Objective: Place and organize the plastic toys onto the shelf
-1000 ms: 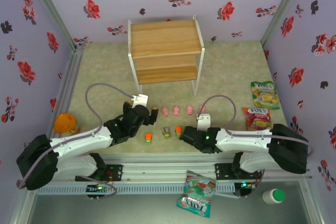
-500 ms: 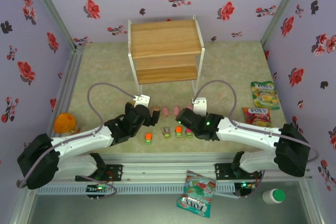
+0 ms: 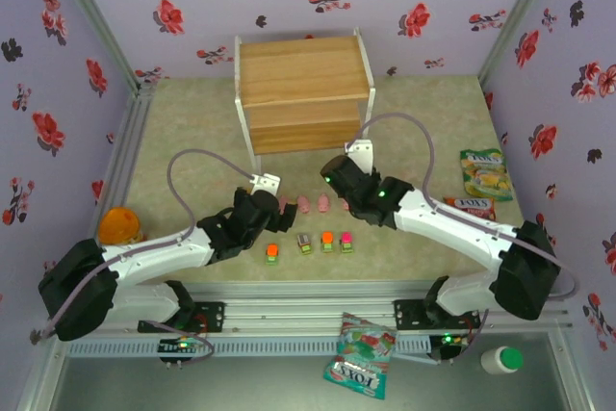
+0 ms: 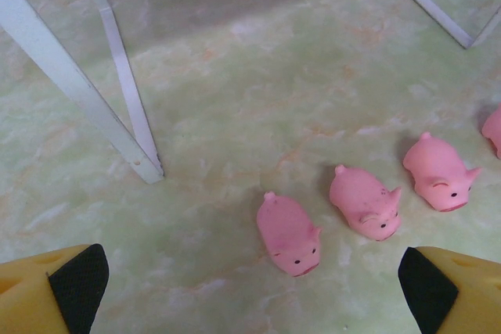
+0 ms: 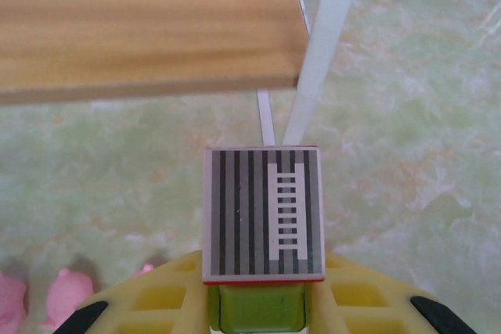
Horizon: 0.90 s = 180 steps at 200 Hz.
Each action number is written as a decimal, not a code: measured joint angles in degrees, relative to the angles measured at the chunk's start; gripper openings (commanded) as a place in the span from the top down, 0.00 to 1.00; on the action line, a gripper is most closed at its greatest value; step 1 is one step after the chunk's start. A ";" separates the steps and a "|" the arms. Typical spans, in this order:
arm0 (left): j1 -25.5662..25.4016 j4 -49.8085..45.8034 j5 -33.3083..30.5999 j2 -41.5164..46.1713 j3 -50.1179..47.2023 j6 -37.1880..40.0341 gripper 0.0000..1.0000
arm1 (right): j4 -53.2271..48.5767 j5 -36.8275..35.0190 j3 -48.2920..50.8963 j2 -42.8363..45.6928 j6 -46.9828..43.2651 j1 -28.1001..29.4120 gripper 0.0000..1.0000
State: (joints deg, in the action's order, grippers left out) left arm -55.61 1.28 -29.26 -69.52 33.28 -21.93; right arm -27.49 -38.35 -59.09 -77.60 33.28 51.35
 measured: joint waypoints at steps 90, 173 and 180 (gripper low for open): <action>0.00 -0.02 0.00 -0.02 0.02 0.04 0.00 | 1.64 4.15 -11.56 -9.09 -5.79 -5.38 0.75; 0.00 -0.02 0.00 -0.02 0.02 0.22 0.00 | 2.40 6.08 -15.02 -13.07 -6.58 -7.63 0.75; 0.00 -0.02 0.00 -0.02 0.02 0.22 0.00 | 2.47 6.08 -15.04 -13.25 -6.71 -7.69 0.75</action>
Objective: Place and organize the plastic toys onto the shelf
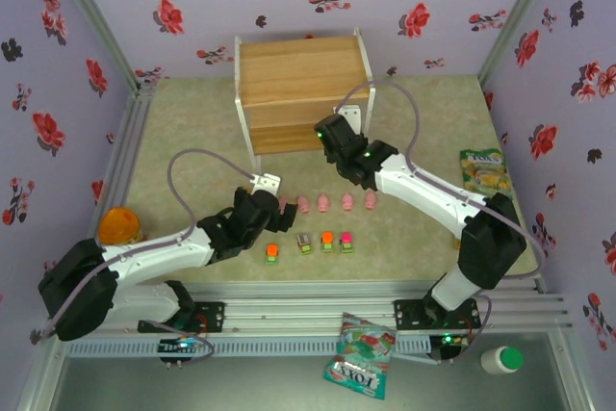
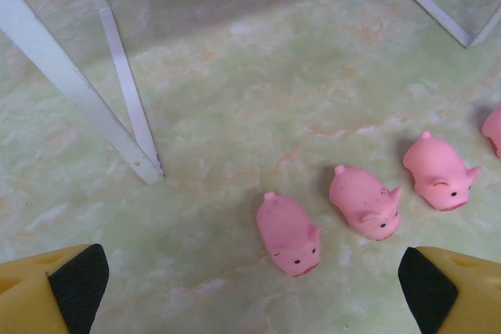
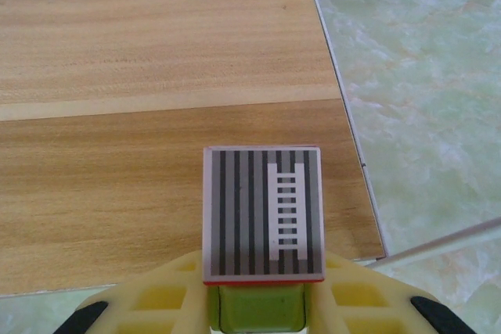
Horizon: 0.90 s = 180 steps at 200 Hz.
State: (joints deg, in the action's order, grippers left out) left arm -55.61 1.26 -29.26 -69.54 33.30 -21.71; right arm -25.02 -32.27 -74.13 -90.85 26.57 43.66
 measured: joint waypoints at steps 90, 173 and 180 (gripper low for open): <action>0.00 0.00 0.00 0.00 0.00 0.00 0.00 | 2.29 -1.31 0.00 -1.73 -0.04 -0.26 0.75; 0.00 -0.02 0.02 0.00 0.48 0.00 0.00 | 5.88 -4.42 1.14 -2.03 0.00 -0.83 0.75; 0.00 -0.02 0.02 0.00 0.48 0.00 0.00 | 6.19 -4.63 1.14 -2.19 0.00 -0.83 0.75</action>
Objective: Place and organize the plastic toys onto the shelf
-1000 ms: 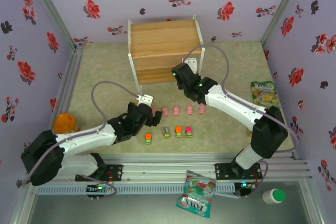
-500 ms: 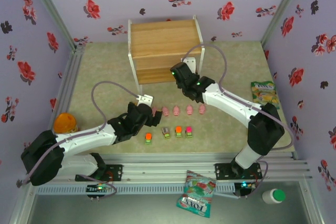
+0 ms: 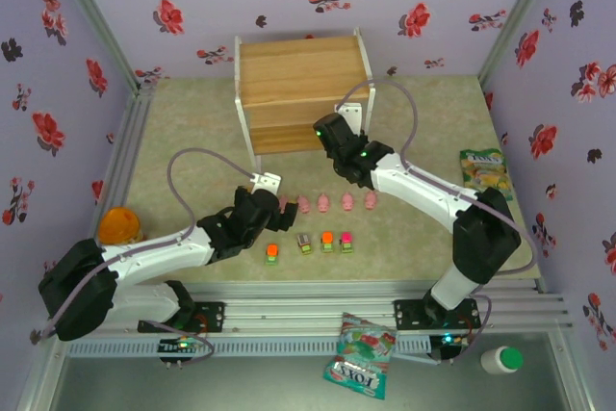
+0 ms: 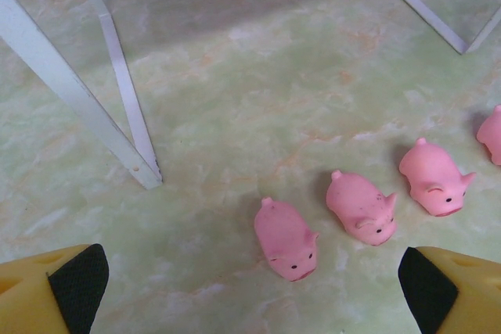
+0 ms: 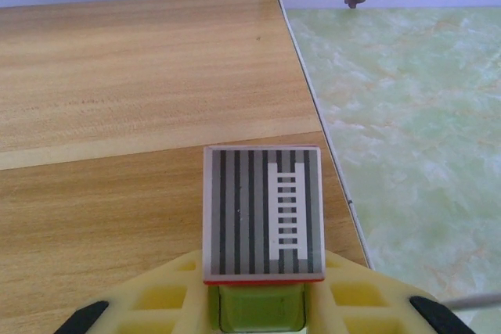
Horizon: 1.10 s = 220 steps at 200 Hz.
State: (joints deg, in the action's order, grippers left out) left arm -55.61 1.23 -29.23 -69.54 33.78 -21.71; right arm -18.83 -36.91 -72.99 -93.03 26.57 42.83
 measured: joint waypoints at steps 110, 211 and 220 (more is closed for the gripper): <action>0.00 0.00 0.31 -0.66 0.20 0.00 0.00 | 1.64 -1.11 0.11 -3.10 1.31 -1.01 0.73; 0.00 0.02 0.39 -1.03 0.35 0.00 0.00 | 2.38 -1.03 0.37 -3.10 2.60 -1.49 0.67; 0.00 0.00 0.39 -1.03 0.35 0.00 0.00 | 2.38 -1.03 0.37 -3.10 2.58 -1.49 0.65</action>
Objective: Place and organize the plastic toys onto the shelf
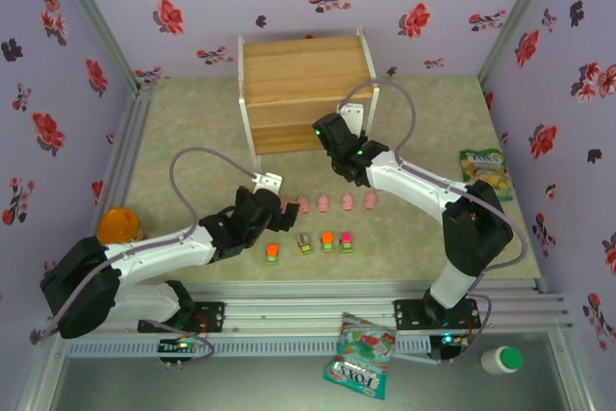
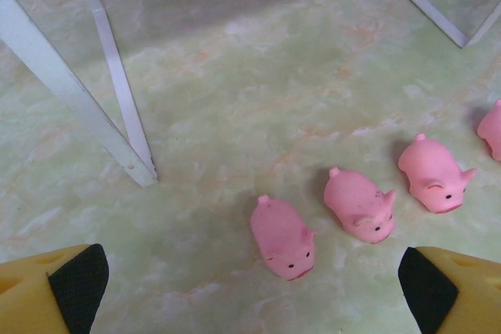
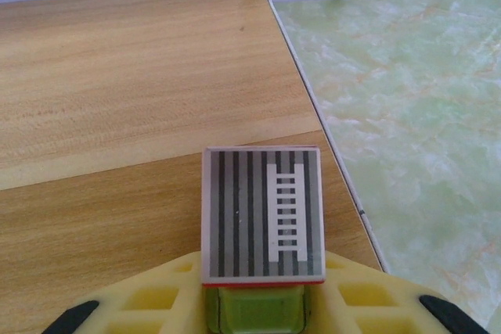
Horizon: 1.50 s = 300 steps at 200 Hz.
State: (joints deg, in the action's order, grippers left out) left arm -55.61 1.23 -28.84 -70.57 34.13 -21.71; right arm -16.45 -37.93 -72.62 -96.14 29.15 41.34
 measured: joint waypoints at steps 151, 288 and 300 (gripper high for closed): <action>0.00 0.00 0.00 -0.02 0.02 0.04 0.00 | -0.66 -1.44 -0.44 0.00 -0.17 1.18 0.59; 0.00 0.00 0.00 0.02 0.02 0.90 0.00 | -3.69 -5.70 -2.71 1.66 -0.83 5.90 0.56; 0.00 0.00 0.00 0.02 0.02 0.90 0.00 | -3.96 -5.88 -2.64 2.05 -0.81 6.75 0.56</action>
State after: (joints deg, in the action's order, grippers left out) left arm -55.61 1.23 -28.84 -70.54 34.15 -20.82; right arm -20.40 -43.81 -75.26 -94.08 28.34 48.10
